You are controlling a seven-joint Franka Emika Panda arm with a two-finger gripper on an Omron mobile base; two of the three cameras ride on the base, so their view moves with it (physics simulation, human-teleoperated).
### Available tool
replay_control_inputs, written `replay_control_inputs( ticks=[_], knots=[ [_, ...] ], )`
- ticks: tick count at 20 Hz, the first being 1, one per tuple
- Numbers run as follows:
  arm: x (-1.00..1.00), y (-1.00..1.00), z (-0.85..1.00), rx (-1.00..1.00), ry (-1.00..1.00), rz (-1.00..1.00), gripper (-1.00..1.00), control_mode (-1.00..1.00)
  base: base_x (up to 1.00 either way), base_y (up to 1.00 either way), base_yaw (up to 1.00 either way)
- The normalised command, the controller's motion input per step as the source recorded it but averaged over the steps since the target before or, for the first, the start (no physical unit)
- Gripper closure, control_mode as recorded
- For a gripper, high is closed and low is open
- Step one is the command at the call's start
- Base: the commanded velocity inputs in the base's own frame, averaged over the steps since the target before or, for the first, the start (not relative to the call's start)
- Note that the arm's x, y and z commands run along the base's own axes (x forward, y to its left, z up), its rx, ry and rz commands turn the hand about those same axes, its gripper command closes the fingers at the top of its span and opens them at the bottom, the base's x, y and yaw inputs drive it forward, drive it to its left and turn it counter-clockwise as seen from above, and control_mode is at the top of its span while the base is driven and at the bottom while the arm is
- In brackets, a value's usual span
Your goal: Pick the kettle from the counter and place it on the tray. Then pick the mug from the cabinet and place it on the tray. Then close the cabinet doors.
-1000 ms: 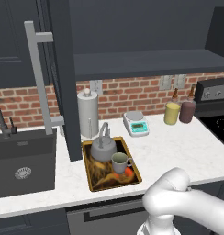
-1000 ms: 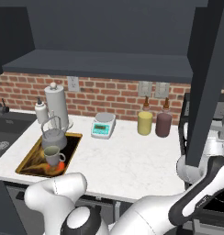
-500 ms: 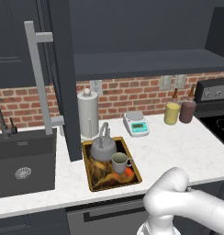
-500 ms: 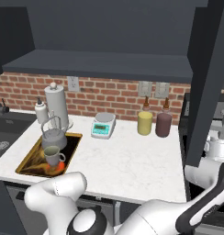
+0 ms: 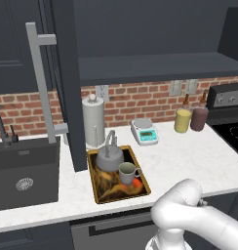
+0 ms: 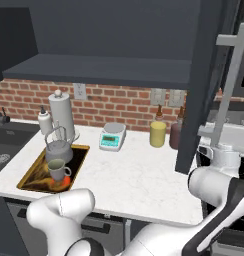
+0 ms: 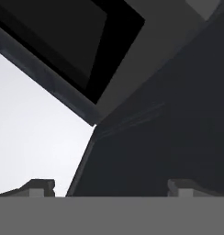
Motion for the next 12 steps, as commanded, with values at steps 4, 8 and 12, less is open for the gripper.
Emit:
replay_control_inputs(
  ticks=[4, 8, 12],
  knots=[
    [-0.22, 0.75, 0.50, -0.11, -0.04, 0.00, -1.00, -1.00, 0.00, 0.00, 0.00],
    [-0.27, 0.70, 0.56, -0.13, 0.00, 0.00, -1.00, -1.00, 0.00, 0.00, 0.00],
    [-0.36, 0.51, 0.56, -0.15, 0.07, -0.02, -1.00, -1.00, 0.00, 0.00, 0.00]
  ],
)
